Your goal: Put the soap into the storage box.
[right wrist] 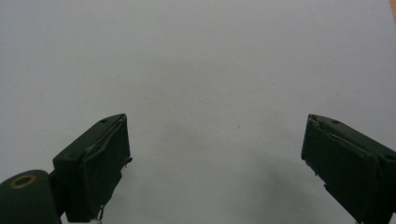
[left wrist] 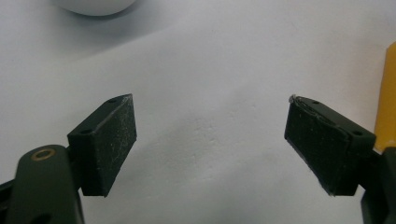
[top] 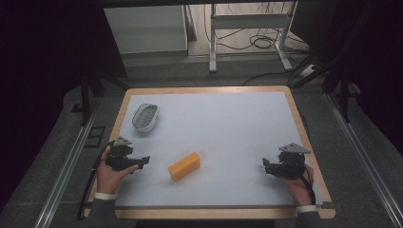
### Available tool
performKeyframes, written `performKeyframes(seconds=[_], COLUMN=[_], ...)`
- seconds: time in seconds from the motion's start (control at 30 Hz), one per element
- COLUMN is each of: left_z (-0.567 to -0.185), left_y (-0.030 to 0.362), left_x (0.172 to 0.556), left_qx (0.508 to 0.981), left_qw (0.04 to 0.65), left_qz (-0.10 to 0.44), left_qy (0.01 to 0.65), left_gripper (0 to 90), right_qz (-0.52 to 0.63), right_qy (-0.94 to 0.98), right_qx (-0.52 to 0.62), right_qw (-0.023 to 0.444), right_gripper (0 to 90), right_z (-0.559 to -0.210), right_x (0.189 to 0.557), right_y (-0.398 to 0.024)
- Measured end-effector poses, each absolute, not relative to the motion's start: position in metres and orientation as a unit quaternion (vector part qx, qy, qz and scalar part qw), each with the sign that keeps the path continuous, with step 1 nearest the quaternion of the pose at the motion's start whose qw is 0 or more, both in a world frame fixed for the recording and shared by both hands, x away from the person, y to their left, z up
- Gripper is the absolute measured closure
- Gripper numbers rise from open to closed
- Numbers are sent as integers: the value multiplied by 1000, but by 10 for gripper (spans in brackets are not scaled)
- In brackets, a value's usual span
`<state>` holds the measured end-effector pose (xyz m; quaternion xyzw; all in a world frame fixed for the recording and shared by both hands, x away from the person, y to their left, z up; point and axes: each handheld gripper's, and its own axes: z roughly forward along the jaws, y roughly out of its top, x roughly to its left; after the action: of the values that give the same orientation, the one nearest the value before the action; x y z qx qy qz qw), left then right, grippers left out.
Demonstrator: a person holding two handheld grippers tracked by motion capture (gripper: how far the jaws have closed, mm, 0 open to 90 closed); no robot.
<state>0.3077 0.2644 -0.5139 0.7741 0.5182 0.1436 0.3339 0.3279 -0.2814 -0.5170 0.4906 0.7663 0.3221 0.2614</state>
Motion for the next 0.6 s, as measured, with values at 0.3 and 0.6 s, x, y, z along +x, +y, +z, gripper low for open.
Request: performKeyframes(seconds=[0.3, 0.6], left_z=[-514, -512], left_y=[266, 267], left_x=[311, 310], left_qx=[772, 771], left_qw=[335, 338], left_qz=[145, 147], left_qy=[520, 519], left_gripper=[167, 166], right_qz=[331, 333], right_qy=[756, 750], right_qx=[494, 501], right_qw=[273, 273], right_gripper=[83, 84], right_z=[-513, -512], right_x=[322, 319], right_y=[-284, -287])
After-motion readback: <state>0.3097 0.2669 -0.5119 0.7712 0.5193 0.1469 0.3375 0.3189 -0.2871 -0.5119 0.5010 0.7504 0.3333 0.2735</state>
